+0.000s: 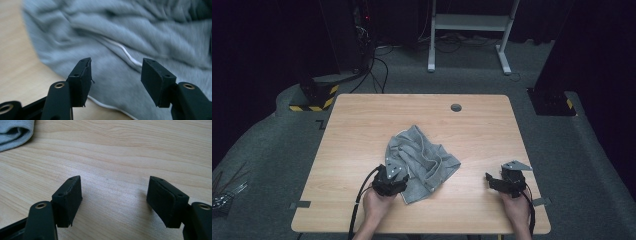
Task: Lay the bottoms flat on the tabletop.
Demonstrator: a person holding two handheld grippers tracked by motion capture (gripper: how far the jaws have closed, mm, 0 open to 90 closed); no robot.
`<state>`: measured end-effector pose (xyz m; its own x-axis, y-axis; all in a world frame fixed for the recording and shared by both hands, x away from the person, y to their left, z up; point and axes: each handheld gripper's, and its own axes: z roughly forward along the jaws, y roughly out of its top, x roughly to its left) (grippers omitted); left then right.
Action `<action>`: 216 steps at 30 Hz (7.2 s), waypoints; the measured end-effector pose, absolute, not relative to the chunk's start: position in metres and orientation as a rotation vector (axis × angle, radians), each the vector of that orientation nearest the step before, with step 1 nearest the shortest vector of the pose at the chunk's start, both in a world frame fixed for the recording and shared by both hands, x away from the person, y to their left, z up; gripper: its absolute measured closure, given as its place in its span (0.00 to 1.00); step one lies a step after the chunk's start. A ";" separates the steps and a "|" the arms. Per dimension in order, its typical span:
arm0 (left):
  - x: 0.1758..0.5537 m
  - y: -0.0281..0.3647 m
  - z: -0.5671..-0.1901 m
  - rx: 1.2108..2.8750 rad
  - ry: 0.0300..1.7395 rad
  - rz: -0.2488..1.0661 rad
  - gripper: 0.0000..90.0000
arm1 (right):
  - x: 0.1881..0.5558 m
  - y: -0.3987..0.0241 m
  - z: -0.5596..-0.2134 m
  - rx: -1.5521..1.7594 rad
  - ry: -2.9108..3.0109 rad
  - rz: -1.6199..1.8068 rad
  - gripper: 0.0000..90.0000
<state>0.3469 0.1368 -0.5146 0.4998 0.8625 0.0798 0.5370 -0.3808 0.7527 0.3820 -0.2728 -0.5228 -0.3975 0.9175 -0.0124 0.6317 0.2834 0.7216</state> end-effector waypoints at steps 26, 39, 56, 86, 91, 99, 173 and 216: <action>0.350 0.139 -0.526 2.029 1.175 0.569 0.38 | 0.359 -0.203 -0.496 1.197 2.297 1.090 0.44; 0.350 0.139 -0.526 2.032 1.174 0.568 0.37 | 0.355 -0.116 -0.499 0.889 2.554 1.086 0.36; 0.350 0.139 -0.526 2.033 1.173 0.567 0.37 | 0.383 -0.131 -0.465 0.894 2.431 1.123 0.91; 0.350 0.139 -0.526 2.034 1.171 0.572 0.37 | 0.392 -0.125 -0.491 1.008 2.423 1.010 0.54; 0.350 0.139 -0.526 2.034 1.171 0.572 0.37 | 0.418 -0.119 -0.496 1.068 2.433 0.922 0.83; 0.350 0.139 -0.526 2.035 1.170 0.572 0.37 | 0.449 -0.120 -0.484 1.134 2.338 0.900 0.87; 0.350 0.138 -0.526 2.034 1.174 0.572 0.37 | 0.363 -0.151 -0.473 0.940 2.353 1.082 0.62; 0.350 0.138 -0.526 2.034 1.174 0.574 0.37 | 0.375 -0.114 -0.481 0.839 2.482 1.030 0.89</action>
<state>0.3503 0.1383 -0.5265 0.4893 0.8717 0.0276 0.5573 -0.3368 0.7589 0.3751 -0.1143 -0.4814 -0.7742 0.6290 -0.0709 0.3941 0.5666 0.7236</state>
